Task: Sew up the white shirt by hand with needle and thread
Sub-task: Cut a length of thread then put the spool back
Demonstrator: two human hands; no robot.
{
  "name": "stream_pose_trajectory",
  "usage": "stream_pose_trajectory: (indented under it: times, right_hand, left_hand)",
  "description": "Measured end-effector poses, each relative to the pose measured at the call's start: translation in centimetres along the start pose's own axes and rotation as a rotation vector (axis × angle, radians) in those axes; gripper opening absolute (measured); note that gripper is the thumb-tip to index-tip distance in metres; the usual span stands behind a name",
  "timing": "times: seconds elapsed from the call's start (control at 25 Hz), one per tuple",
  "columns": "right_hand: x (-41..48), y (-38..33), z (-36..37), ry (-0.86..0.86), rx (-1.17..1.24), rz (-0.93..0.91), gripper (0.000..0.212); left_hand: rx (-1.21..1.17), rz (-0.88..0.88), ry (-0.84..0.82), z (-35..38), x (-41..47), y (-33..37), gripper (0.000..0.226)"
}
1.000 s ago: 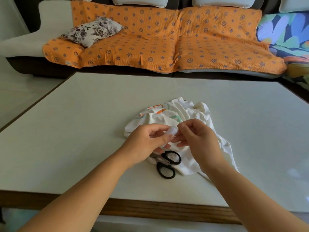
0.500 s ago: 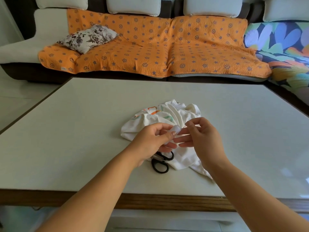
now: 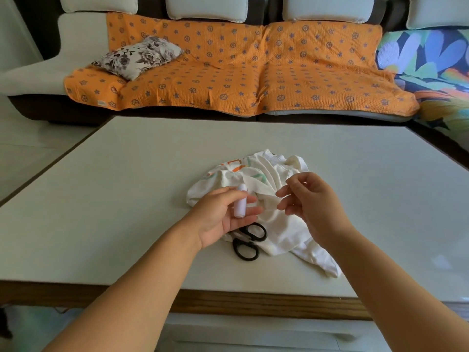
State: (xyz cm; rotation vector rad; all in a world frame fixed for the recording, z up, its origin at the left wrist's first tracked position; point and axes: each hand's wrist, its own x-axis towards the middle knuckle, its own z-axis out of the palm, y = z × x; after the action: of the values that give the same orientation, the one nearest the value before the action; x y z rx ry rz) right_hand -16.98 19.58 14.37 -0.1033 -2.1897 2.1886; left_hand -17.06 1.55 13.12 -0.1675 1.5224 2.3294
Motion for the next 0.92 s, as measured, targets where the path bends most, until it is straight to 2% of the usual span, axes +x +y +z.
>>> stream_pose_trajectory:
  times: [0.08, 0.24, 0.36, 0.52, 0.8, 0.92]
  right_hand:
    - [0.3, 0.2, -0.4, 0.004, -0.122, -0.012, 0.01]
    - [1.0, 0.3, -1.0, 0.026, -0.565, -0.15, 0.014]
    - [1.4, 0.3, -1.4, 0.017, -0.733, -0.227, 0.015]
    - [2.7, 0.6, -3.2, 0.119, -0.879, -0.278, 0.015]
    - [4.2, 1.4, -5.6, 0.218, -1.251, -0.098, 0.018]
    - [4.6, 2.2, -5.0, 0.146, -1.213, -0.026, 0.019]
  left_hand:
    - [-0.083, -0.024, -0.001, -0.1, 0.2, 0.1, 0.013]
    - [-0.265, -0.069, -0.041, -0.4, 0.8, 0.5, 0.006]
    - [-0.198, -0.07, 0.032, -0.9, 1.3, 0.2, 0.008]
    - [-0.164, -0.083, 0.161, -2.0, 2.1, 0.1, 0.019]
    - [-0.065, 0.03, 0.378, -3.6, 2.2, 1.1, 0.024]
    - [-0.03, 0.007, 0.321, -3.5, 1.9, 1.2, 0.023]
